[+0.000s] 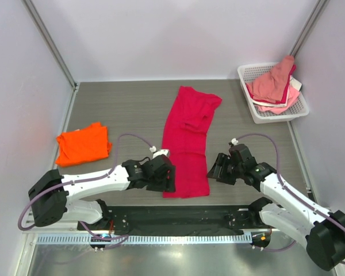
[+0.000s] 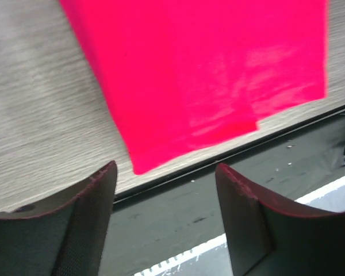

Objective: Fold and stack the t-shirts
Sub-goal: Fold the tshirt

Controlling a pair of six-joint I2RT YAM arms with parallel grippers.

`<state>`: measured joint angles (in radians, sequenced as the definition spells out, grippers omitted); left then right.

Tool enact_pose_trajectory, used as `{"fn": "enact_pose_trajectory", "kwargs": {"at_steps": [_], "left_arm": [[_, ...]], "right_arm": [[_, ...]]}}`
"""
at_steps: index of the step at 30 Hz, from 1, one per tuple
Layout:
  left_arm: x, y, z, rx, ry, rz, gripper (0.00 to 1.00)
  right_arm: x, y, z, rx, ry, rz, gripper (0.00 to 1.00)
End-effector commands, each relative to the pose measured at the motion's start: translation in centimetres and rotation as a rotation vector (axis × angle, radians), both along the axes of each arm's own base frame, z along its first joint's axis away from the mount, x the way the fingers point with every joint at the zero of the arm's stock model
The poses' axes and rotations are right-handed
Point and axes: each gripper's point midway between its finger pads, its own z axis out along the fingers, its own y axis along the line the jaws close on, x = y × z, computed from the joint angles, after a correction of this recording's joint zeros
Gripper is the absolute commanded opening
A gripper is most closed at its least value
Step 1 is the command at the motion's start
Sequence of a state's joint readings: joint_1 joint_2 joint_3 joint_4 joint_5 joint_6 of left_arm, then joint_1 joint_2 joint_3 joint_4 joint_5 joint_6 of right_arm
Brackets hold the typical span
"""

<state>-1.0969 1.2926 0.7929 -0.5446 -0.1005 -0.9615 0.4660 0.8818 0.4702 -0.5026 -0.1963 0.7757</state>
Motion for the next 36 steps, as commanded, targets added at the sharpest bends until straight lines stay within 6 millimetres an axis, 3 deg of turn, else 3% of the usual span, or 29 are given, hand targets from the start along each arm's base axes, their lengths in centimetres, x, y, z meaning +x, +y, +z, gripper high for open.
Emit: {"fn": "enact_pose_trajectory", "kwargs": {"at_steps": [1, 6, 15, 19, 23, 29, 36], "left_arm": [[-0.4, -0.8, -0.2, -0.114, 0.048, 0.009, 0.68], [-0.8, -1.3, -1.2, -0.158, 0.09, 0.006, 0.58], [-0.8, -1.4, -2.6, -0.175, 0.119, 0.015, 0.45], [-0.9, -1.3, -3.2, -0.169, 0.131, 0.018, 0.45], [-1.2, -0.4, -3.5, -0.145, 0.137, 0.03, 0.47], [-1.2, 1.1, -3.0, -0.128, 0.103, 0.059, 0.53], [-0.8, 1.4, -3.9, -0.118, 0.111, 0.073, 0.47]], "right_arm": [[-1.5, 0.6, -0.7, 0.01, 0.053, -0.005, 0.59], [-3.8, 1.4, -2.6, 0.01, 0.112, 0.04, 0.53], [-5.3, 2.5, -3.9, 0.008, 0.135, 0.08, 0.45], [-5.3, 2.7, -4.4, -0.007, 0.134, 0.086, 0.43], [-5.1, 2.9, -4.6, -0.009, 0.131, 0.085, 0.33], [-5.2, 3.1, -4.8, -0.003, 0.129, 0.089, 0.08], [-5.3, 3.1, -4.8, 0.0, 0.126, 0.089, 0.01]]}}
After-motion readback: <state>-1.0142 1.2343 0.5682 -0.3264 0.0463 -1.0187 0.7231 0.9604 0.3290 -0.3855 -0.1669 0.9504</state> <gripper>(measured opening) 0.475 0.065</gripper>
